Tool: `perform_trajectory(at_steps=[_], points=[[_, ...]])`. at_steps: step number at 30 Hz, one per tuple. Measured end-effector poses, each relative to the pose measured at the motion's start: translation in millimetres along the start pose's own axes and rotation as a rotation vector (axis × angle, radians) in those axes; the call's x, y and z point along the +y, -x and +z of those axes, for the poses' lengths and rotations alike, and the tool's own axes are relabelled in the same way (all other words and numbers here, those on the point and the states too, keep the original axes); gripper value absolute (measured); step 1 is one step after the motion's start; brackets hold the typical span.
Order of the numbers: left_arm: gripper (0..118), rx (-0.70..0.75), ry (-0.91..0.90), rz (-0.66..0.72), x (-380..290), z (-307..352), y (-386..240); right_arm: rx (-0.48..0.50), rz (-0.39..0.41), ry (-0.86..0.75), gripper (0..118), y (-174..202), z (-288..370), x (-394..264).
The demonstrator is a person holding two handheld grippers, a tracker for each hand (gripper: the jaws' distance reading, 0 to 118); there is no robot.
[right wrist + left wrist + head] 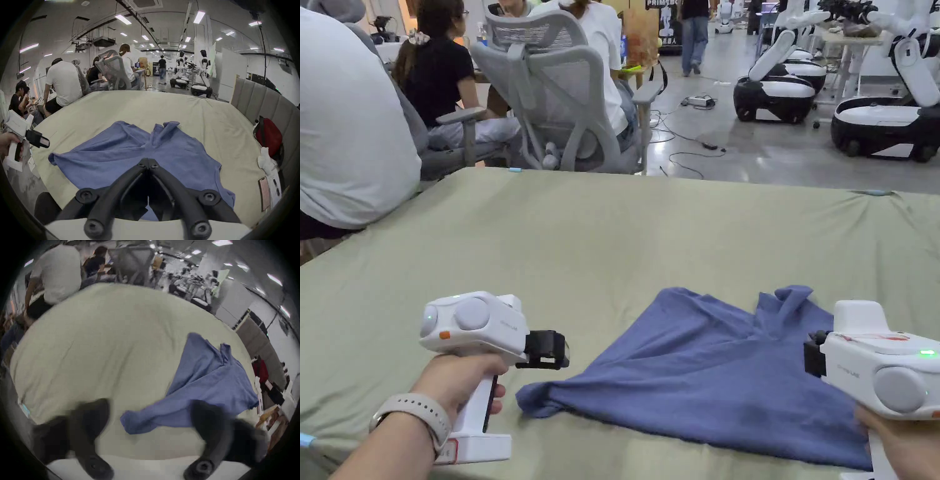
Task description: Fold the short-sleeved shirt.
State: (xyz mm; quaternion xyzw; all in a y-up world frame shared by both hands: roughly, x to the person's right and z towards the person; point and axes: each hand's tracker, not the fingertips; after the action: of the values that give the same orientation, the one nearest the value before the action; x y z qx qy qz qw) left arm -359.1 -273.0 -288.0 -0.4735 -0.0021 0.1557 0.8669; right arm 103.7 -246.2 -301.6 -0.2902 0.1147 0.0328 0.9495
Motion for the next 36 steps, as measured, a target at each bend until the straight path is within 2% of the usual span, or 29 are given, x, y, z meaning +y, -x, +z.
perform_trajectory(at_steps=[1,3,5,6,7,8,9,10,12,14,17,20,23,24,25,27,28,29,30,31,32,34,35,36], points=[[111,-0.008,0.005,-0.013,-4,0,-3,0.0,-0.002,0.004,0,0,-3,1],[95,-0.003,0.035,-0.021,-6,-9,-4,-0.002,-0.001,0.008,0,-2,-8,1],[93,0.018,0.08,-0.026,-6,-24,-4,-0.003,-0.002,0.014,0,-3,-12,2],[87,0.027,0.098,-0.028,-7,-30,-4,-0.004,-0.002,0.016,0,-4,-13,2],[66,0.025,0.153,-0.039,-10,-38,-5,-0.006,-0.004,0.018,0,-5,-12,2],[37,0.011,0.196,-0.046,-13,-45,-5,-0.007,-0.006,0.02,0,-7,-14,2],[17,-0.014,0.212,-0.036,-9,-54,3,-0.009,-0.009,0.023,0,-9,-15,2],[4,-0.005,0.168,-0.041,-7,-52,3,-0.011,-0.009,0.028,0,-13,-17,3],[4,-0.032,0.121,-0.052,-2,-41,-4,-0.016,0.001,0.035,0,-21,-21,5],[4,0.021,0.027,-0.168,1,-27,-11,-0.036,0.025,0.042,0,-32,-26,12],[4,0.002,-0.087,-0.207,-8,4,-33,-0.062,0.025,0.059,0,-66,-41,31],[4,0.004,-0.138,-0.211,-13,12,-40,-0.104,-0.052,0.124,0,-110,-71,52],[4,0.031,-0.173,-0.233,-19,14,-47,-0.054,-0.108,0.2,0,-147,-111,70],[4,0.037,-0.17,-0.24,-21,13,-49,-0.064,-0.103,0.203,3,-155,-126,75],[4,0.037,-0.17,-0.24,-20,12,-50,-0.068,-0.093,0.196,31,-159,-137,78],[4,0.039,-0.168,-0.243,-21,11,-52,-0.067,-0.086,0.202,110,-164,-163,82],[4,0.043,-0.165,-0.249,-22,10,-52,-0.063,-0.098,0.23,118,-166,-176,81],[4,0.044,-0.161,-0.247,-20,9,-51,-0.064,-0.114,0.271,118,-167,-191,76],[4,0.042,-0.158,-0.244,-19,8,-50,-0.063,-0.104,0.24,118,-165,-196,69],[4,0.041,-0.152,-0.243,-19,7,-50,-0.065,-0.108,0.263,106,-160,-207,65],[4,0.041,-0.146,-0.239,-18,5,-49,-0.104,-0.085,0.319,101,-154,-216,56],[4,0.042,-0.134,-0.238,-14,2,-47,-0.135,-0.032,0.362,102,-144,-228,39],[4,0.045,-0.129,-0.24,-14,0,-47,-0.158,-0.01,0.416,97,-149,-234,38],[4,0.047,-0.125,-0.242,-14,-1,-48,-0.143,-0.022,0.47,77,-146,-237,33]])
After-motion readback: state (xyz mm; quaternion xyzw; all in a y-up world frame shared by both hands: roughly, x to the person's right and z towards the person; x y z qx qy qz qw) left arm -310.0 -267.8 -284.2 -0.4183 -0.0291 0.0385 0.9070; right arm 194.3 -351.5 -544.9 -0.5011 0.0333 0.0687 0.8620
